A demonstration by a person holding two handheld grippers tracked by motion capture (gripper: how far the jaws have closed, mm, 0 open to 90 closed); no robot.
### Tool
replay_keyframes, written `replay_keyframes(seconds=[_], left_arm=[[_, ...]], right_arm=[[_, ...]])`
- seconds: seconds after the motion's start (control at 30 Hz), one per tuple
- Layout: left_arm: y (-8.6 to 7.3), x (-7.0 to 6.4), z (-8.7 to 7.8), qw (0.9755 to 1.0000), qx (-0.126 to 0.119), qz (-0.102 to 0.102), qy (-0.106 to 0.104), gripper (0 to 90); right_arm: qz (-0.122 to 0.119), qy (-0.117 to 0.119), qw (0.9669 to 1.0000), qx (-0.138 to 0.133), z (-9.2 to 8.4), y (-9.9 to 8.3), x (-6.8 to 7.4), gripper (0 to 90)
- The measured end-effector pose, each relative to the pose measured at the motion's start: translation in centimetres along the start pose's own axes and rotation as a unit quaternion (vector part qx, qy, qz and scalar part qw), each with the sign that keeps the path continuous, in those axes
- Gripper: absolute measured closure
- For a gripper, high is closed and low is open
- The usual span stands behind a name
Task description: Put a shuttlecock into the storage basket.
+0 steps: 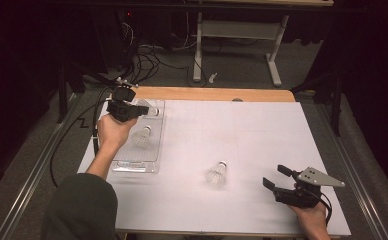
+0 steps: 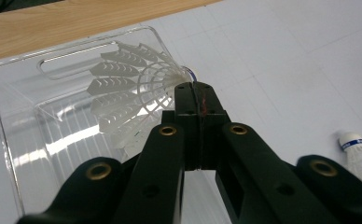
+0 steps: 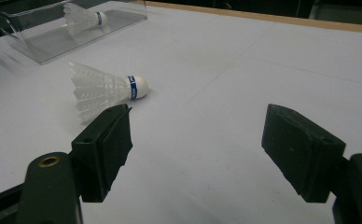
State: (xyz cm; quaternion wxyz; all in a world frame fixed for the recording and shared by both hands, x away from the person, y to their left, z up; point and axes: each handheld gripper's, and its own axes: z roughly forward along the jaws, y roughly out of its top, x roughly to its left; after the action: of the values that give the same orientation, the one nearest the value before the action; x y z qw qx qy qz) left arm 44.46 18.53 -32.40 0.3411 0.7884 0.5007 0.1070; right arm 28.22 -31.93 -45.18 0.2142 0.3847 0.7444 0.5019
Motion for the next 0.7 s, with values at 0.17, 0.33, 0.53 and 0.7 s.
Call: replay_keyframes(seconds=[0.17,0.33,0.53,0.7], left_arm=[[0.3,0.2,0.5,0.9999,0.0,-0.003,0.011,90.0],[0.6,0.2,1.1,0.9999,0.005,-0.006,0.015,90.0],[1.0,0.5,1.8,0.9996,0.012,-0.01,0.024,90.0],[1.2,0.6,2.3,0.9994,0.008,-0.019,0.028,89.9]], right_arm=[[0.0,0.0,1.0,0.0,0.0,0.0,0.0,24.4],[0.0,0.0,1.0,-0.001,0.0,0.0,0.0,24.4],[-0.001,0.0,1.0,-0.002,0.0,0.0,-0.1,24.4],[0.0,0.0,1.0,-0.001,0.0,0.0,0.0,24.4]])
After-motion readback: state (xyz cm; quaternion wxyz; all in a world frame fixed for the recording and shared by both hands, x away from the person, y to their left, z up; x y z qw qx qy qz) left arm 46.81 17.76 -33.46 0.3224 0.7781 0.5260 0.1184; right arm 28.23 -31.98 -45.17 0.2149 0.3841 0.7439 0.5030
